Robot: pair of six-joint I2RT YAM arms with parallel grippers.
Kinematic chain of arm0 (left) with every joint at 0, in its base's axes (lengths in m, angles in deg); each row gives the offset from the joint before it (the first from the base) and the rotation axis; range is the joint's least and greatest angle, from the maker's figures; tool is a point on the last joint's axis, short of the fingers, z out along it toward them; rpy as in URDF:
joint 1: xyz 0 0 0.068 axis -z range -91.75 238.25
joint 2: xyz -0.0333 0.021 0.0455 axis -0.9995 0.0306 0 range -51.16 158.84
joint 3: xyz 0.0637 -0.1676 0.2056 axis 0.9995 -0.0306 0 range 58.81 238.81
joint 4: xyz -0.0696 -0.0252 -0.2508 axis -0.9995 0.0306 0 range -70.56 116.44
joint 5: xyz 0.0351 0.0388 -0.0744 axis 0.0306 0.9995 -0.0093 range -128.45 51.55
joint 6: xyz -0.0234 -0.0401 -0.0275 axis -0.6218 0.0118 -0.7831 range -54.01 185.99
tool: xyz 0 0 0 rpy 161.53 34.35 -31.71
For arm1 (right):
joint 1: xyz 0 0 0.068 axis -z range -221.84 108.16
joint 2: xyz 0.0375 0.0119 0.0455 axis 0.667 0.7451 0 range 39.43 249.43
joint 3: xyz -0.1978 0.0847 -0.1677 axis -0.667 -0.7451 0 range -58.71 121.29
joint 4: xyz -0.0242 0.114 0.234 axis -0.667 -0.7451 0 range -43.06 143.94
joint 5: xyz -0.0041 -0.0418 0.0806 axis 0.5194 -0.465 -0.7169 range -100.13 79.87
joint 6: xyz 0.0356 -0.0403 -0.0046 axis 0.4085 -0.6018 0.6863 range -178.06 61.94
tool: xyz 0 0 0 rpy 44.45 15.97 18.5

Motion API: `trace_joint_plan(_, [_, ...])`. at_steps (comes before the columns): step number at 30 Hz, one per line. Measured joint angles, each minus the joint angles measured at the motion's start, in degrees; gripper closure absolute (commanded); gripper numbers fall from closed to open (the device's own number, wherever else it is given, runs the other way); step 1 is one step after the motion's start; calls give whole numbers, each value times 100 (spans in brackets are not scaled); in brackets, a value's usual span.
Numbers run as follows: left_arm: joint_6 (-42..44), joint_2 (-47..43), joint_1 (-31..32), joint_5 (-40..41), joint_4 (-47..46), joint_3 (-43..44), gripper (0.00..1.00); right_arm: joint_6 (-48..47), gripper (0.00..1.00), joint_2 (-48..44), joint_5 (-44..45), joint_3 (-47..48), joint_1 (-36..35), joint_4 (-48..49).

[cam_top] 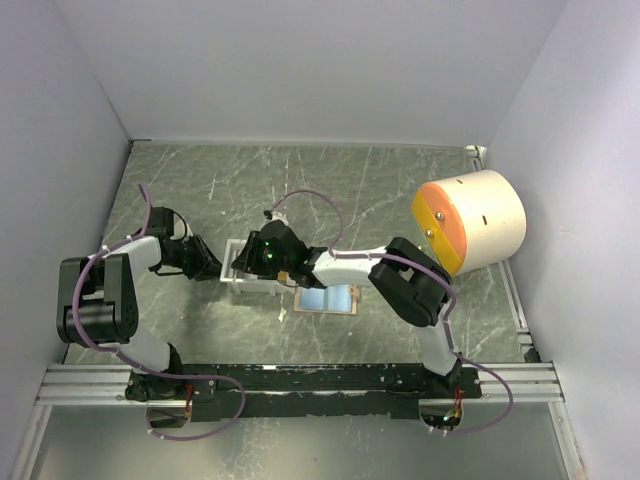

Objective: Put the credit cards into the card holder

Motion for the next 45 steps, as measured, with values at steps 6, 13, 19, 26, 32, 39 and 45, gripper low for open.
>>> trace_joint_plan(6, [39,31,2,0,2,0,66,-48,91,0,42,37,0,-39])
trace_joint_plan(13, [103,61,0,26,26,2,65,-111,99,0,131,37,15,-190])
trace_joint_plan(19, [114,61,0,66,101,24,65,-125,94,-2,299,37,15,-337])
trace_joint_plan(26, [125,61,0,173,219,201,64,-120,100,-129,411,37,13,-501])
trace_joint_plan(32, [157,59,0,313,295,278,63,-149,100,-175,466,37,17,-608])
trace_joint_plan(39, [155,-155,0,621,542,367,56,-289,100,-656,761,4,11,-909])
trace_joint_plan(45, [96,-616,0,1137,761,651,50,-400,100,-1117,964,-151,9,-986])
